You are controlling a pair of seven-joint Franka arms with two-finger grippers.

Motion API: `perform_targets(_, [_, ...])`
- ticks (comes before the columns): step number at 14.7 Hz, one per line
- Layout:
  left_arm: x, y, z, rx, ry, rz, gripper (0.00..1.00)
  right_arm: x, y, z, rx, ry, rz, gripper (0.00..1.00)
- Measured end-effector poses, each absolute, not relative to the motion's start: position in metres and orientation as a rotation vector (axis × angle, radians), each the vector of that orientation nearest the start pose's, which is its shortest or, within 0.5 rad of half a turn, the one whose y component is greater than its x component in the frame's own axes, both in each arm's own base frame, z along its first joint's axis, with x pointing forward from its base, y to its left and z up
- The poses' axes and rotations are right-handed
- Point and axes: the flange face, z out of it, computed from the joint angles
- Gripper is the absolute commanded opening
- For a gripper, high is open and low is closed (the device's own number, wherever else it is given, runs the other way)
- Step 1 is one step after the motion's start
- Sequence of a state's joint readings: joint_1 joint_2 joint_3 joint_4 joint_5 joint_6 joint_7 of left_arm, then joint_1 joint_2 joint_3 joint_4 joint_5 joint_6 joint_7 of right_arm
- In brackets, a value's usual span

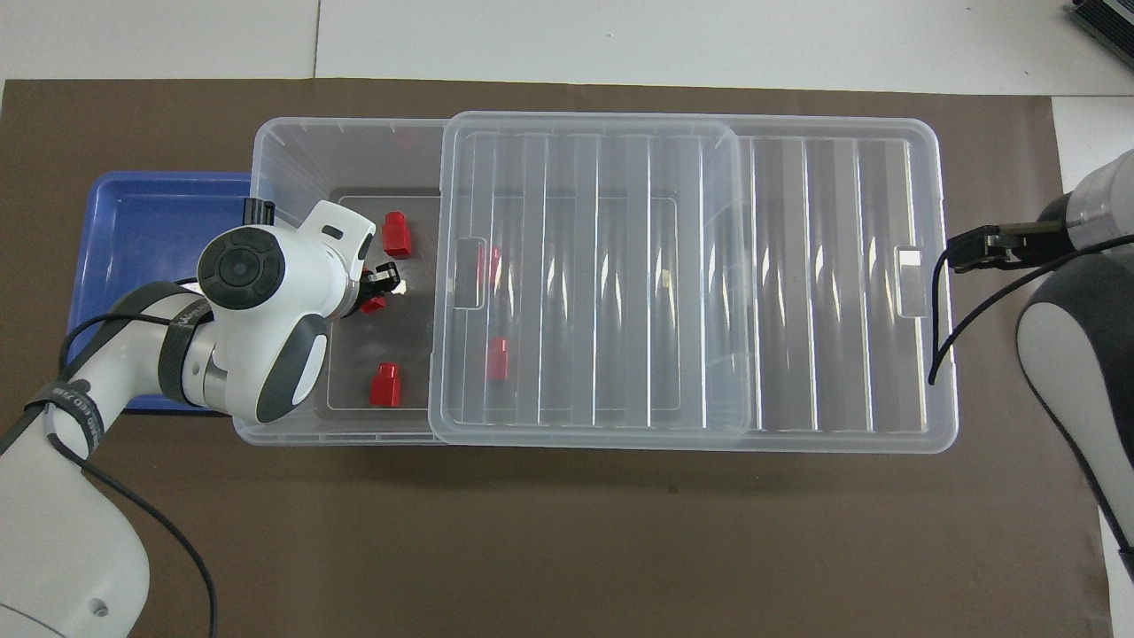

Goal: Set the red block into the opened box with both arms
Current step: 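Lower the red block into the box while the right gripper withdraws, then open the left gripper to release the red block inside the box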

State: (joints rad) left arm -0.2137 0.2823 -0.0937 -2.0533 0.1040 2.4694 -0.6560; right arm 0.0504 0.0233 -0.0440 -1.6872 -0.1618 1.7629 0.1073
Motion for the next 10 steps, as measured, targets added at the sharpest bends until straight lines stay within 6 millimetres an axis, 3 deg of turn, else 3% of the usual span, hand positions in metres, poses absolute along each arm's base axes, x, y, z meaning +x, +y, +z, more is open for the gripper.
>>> perform_targets(2, [0.576,-0.181,0.314,-3.128,-0.433,-0.229,0.05,0.563,-0.012,0.598,-3.229,0.161,-0.117,1.00])
perform_targets(4, [0.575,-0.182,0.314,-3.127,-0.429,-0.230,1.00,0.548,-0.020,0.620,-3.165,0.210,-0.106,1.00])
perform_targets(7, [0.575,-0.182,0.314,-3.123,-0.418,-0.234,1.00,0.528,-0.034,0.643,-3.136,0.260,-0.057,1.00])
perform_targets(10, [0.579,-0.181,0.319,-3.122,-0.434,-0.246,1.00,0.523,-0.040,0.640,-3.135,0.280,0.009,1.00])
